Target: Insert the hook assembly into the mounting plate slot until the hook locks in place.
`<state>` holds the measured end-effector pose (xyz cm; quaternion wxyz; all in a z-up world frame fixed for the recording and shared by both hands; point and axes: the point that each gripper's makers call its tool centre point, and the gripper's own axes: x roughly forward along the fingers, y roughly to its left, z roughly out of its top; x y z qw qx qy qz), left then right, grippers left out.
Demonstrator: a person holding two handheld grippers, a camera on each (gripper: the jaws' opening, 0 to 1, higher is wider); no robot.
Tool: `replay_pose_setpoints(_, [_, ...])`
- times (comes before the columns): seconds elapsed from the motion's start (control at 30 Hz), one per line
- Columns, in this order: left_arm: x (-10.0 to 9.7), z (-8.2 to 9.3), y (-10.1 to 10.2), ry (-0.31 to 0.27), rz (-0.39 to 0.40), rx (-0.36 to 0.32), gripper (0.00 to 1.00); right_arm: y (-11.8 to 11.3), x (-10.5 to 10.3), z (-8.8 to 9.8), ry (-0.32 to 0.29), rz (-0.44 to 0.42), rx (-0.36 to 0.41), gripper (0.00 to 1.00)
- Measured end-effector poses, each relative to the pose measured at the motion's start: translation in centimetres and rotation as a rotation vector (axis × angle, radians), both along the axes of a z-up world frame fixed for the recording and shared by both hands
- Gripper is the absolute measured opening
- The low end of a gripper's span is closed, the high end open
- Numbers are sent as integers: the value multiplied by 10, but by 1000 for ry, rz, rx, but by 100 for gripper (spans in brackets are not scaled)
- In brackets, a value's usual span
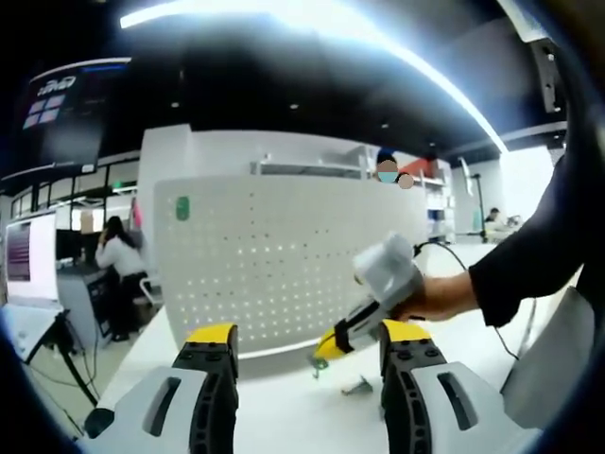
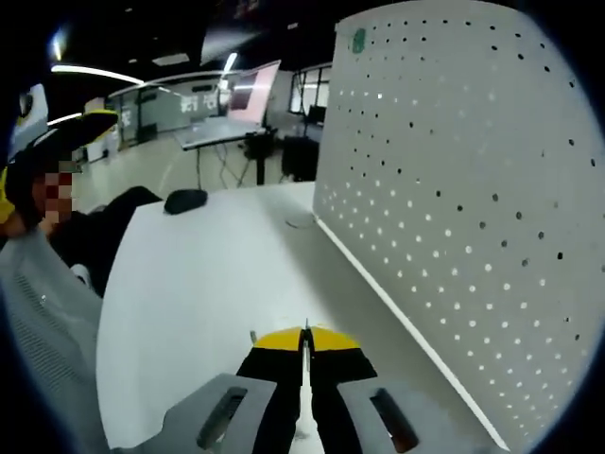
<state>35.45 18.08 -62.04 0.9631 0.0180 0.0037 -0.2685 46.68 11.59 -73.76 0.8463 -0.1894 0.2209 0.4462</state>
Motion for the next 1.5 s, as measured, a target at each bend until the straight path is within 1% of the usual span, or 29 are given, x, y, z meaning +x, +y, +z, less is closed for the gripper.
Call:
replay_pose_setpoints(0.07, [0, -1, 1, 3, 1, 1, 60, 3, -6, 10, -12, 8, 22, 0])
replay_pose_setpoints(0.17, [1, -2, 1, 12, 2, 5, 59, 8, -15, 31, -41, 17, 73, 0])
replay_pose_setpoints(0.27, [2, -4, 2, 19, 10, 9, 56, 11, -21, 46, -55, 15, 117, 0])
replay_pose_setpoints(0.47, [4, -3, 4, 23, 21, 6, 53, 18, -37, 84, -64, 3, 249, 0])
replay_pose_setpoints(0.57, [6, 1, 3, 16, 27, 2, 50, 23, -45, 99, -66, 4, 298, 0])
replay_pose_setpoints(0.67, [9, 4, 1, 16, 22, -3, 49, 29, -56, 113, -66, 13, 343, 0])
replay_pose_setpoints(0.77, [10, 5, 0, 15, 21, 2, 47, 33, -66, 125, -69, 27, 377, 0])
replay_pose_setpoints(0.83, [11, 8, 1, 4, 23, 1, 46, 35, -72, 132, -69, 33, 397, 0])
replay_pose_setpoints(0.93, [12, 10, 0, -5, 19, 8, 44, 39, -80, 140, -62, 42, 424, 0])
replay_pose_setpoints(1.07, [13, 12, -3, -19, 13, 26, 39, 42, -87, 145, -69, 52, 434, 0])
replay_pose_setpoints(1.23, [14, 14, -8, -39, 4, 48, 32, 42, -89, 147, -68, 44, 445, 0])
replay_pose_setpoints(1.5, [14, 17, -14, -53, -11, 51, 20, 46, -94, 149, -65, 48, 457, 0])
